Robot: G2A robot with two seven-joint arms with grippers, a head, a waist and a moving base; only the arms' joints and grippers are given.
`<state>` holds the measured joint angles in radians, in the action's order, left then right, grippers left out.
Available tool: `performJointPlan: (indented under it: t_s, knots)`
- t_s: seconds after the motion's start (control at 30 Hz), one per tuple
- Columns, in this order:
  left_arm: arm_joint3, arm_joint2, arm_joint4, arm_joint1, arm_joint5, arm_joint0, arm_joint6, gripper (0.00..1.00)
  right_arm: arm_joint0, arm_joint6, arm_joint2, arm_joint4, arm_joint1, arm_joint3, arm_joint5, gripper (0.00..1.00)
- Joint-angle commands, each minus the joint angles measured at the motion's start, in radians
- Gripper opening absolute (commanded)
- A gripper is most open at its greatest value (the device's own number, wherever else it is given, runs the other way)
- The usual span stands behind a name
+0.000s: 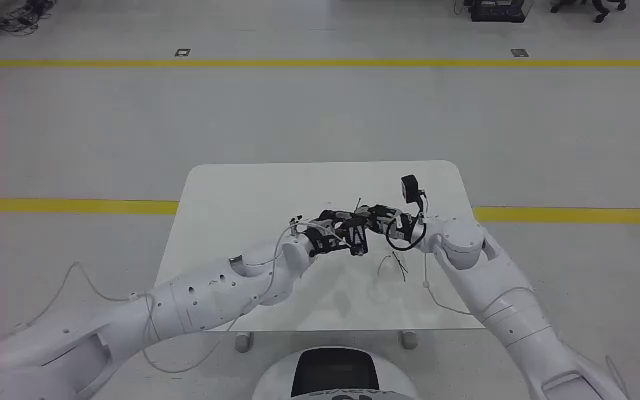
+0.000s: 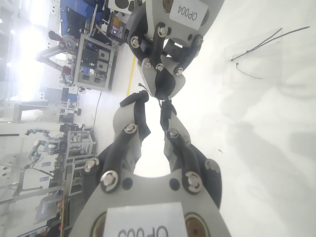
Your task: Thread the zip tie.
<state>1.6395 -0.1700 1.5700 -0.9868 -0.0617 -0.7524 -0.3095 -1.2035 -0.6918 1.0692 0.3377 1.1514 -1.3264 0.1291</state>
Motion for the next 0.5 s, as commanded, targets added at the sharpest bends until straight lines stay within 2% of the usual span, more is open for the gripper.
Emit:
performJointPlan:
  t_s: [0.0, 0.3, 0.47]
  knots:
    - [-0.001, 0.0, 0.0, -0.001, 0.001, -0.001, 0.001, 0.15, 0.0, -0.001, -0.001, -0.001, 0.001, -0.001, 0.0, 0.0]
    - [-0.005, 0.0, 0.0, -0.004, 0.005, -0.001, 0.005, 0.15, 0.002, -0.003, -0.003, -0.003, 0.004, 0.0, -0.001, 0.0]
    - [-0.006, 0.0, 0.0, -0.005, 0.006, -0.001, 0.007, 0.11, 0.003, -0.004, -0.003, -0.004, 0.005, 0.001, 0.0, 0.0]
